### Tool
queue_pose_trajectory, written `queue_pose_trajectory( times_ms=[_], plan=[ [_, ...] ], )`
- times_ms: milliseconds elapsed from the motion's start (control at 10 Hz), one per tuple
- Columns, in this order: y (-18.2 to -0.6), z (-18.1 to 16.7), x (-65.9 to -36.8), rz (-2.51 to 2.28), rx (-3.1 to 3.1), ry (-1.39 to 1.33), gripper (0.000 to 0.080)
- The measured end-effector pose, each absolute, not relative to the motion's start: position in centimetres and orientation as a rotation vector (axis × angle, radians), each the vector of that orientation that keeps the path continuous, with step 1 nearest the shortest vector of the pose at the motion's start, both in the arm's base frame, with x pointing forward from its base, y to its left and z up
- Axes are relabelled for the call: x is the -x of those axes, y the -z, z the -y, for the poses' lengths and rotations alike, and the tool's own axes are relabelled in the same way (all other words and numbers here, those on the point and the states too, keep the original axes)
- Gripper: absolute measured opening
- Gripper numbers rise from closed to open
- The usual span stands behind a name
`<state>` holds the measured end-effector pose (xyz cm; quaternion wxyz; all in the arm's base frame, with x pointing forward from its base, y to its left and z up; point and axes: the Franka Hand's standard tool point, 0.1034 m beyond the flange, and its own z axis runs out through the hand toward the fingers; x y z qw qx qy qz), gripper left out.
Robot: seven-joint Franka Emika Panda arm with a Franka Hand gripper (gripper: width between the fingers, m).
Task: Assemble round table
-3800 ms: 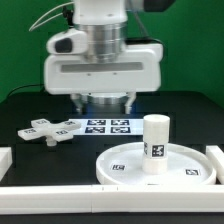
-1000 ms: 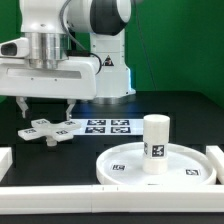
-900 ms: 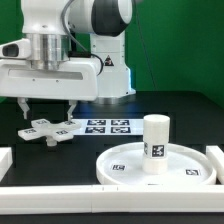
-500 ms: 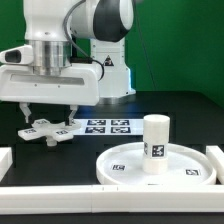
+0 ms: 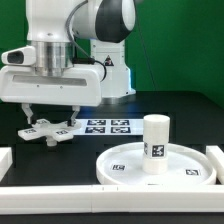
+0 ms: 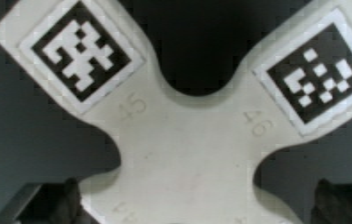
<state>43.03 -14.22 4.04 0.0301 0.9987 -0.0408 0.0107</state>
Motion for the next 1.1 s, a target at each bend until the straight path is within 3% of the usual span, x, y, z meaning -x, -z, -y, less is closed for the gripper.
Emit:
queue_pose_trajectory(
  times_ms=[1100],
  plan=[
    [-3.23, 14.32, -42.42, 0.129, -3.076, -0.003, 0.0649]
  ],
)
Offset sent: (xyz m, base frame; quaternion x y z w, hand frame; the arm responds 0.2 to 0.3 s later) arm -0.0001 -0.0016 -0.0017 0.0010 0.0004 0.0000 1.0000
